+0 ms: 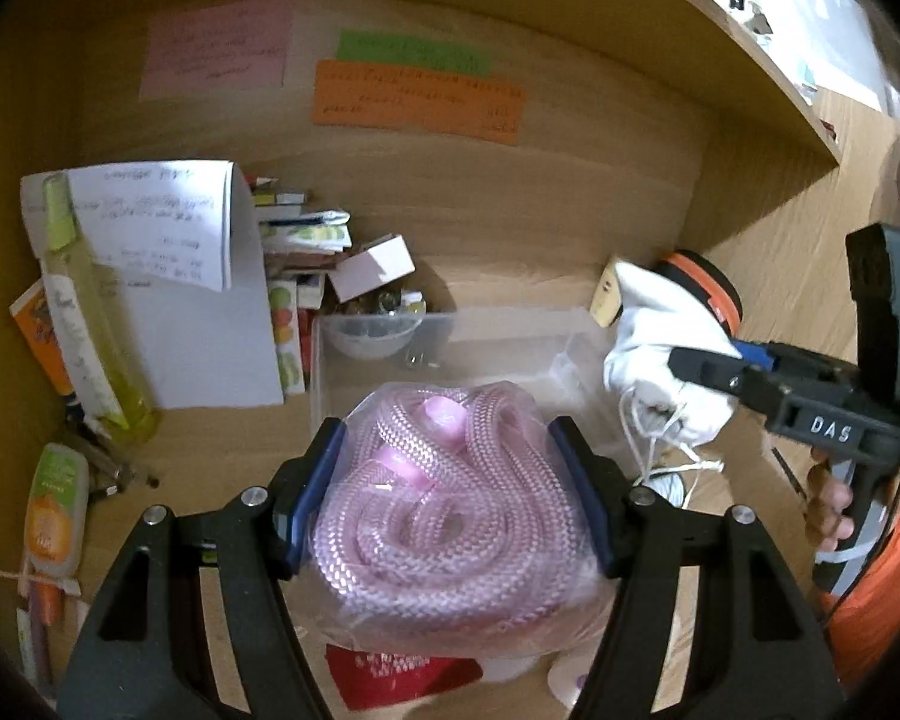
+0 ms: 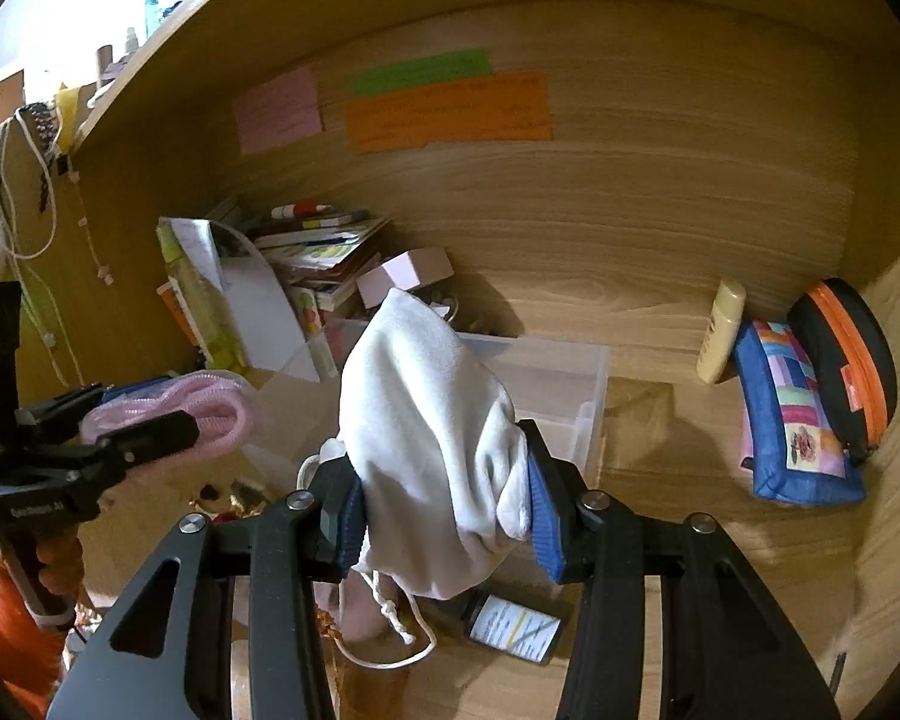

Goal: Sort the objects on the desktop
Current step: 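Carry both items over the clear box and open both grippers to drop them inside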

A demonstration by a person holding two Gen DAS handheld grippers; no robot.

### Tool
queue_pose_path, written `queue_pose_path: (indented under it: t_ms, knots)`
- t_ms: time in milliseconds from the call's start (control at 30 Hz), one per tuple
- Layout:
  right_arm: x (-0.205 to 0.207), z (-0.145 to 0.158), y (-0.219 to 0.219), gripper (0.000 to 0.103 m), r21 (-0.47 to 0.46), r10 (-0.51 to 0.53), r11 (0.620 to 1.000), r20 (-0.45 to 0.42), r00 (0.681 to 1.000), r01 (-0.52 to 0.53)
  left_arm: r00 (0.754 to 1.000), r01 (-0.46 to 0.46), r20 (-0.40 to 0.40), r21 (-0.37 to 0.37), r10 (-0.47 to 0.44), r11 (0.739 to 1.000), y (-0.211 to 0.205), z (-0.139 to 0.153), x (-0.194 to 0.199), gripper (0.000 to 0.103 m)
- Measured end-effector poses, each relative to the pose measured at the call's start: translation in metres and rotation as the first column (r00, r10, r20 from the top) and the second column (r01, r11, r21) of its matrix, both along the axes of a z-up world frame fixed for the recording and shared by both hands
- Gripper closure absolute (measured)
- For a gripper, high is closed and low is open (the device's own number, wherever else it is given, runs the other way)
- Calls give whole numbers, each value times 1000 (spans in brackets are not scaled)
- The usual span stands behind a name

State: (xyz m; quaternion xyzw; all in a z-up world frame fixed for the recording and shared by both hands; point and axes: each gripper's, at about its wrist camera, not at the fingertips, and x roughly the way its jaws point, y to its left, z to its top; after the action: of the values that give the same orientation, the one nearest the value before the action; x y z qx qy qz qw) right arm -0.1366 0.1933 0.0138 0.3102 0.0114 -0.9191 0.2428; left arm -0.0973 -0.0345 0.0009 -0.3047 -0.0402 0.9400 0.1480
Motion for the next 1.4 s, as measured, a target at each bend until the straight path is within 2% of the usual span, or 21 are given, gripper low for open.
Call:
queue_pose_path:
  t_ms: [500,867,1133,1267,1400]
  knots:
    - [-54,-6,-9,62,-38,7,999,31,999,-6,999,-15,31,-8,15,1000,6,2,-58,36]
    - [-79,-30,-22,62,-34,-1,999,78,997,4,994,3,111,-18,-1,1000,11,-20,-97,36]
    - [-85,-51,-37,62,30,17,999,98,995,-20,987,4,161,-31,1,1000,19,-41,-113,36]
    - [-83,-60,-39,62,59,33,998,105,994,-39,986,-11,168,-63,22,998,27,-50,-119,36]
    - [-81,-62,-39,61,95,10,995,75,997,-18,984,-9,178,-51,18,999,28,-56,-121,36]
